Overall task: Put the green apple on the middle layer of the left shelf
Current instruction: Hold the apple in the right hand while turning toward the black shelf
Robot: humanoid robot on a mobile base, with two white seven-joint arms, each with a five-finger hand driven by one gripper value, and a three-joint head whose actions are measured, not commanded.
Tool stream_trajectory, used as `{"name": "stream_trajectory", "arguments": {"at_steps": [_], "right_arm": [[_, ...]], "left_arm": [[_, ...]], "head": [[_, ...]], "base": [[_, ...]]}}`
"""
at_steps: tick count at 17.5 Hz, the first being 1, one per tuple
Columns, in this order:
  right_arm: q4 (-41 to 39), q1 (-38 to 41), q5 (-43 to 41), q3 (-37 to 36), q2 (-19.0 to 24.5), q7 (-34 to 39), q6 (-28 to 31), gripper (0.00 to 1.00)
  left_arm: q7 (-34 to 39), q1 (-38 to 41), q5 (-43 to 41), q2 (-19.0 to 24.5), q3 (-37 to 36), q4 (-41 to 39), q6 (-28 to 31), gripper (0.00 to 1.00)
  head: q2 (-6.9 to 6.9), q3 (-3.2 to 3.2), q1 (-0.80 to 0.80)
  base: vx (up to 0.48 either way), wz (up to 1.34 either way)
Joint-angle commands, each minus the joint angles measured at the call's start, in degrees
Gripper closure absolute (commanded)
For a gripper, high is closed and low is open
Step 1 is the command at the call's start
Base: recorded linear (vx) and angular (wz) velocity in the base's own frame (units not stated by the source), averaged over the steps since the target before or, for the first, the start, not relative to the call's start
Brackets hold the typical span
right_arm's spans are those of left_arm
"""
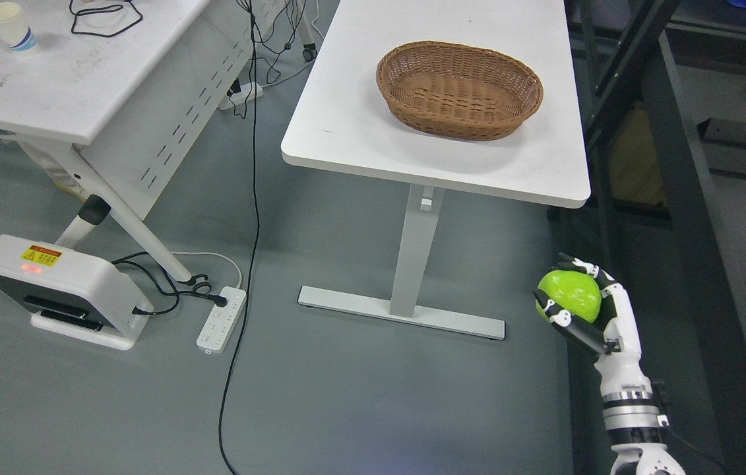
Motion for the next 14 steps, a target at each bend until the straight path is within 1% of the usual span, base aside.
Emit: {"name": "stream_trajectory", "arguments": {"at_steps": [1, 5, 6, 9, 14], "right_arm": [[-1.1, -3.6, 2.8, 3.4, 1.7, -7.9, 3.1, 1.0], [-1.1, -3.5, 3.4, 3.7, 1.7, -10.6, 2.2, 1.0], [-1.1, -3.6, 3.3, 3.7, 1.7, -11.2, 0.9, 1.0], [-1.1, -3.7, 3.3, 3.7, 1.7, -15.7, -0.4, 1.0], [-1.1, -3.7, 3.3, 4.8, 1.7, -15.8, -1.1, 1.0]], "left_arm": [[0.0, -1.2, 0.0, 1.0, 0.0, 0.0, 0.0, 0.0], [0.0, -1.2, 0.0, 1.0, 0.0, 0.0, 0.0, 0.0], [0.0, -1.2, 0.0, 1.0, 0.0, 0.0, 0.0, 0.0], [0.0, -1.2, 0.0, 1.0, 0.0, 0.0, 0.0, 0.0], [0.0, -1.2, 0.0, 1.0, 0.0, 0.0, 0.0, 0.0]], "head": [[0.0, 0.0, 0.0], [0.0, 0.0, 0.0], [0.0, 0.0, 0.0], [0.0, 0.0, 0.0], [0.0, 0.0, 0.0]], "base": [[-0.23, -0.09], [-0.232, -0.14], [-0.215, -0.15], [-0.254, -0.17], [-0.254, -0.16]]}}
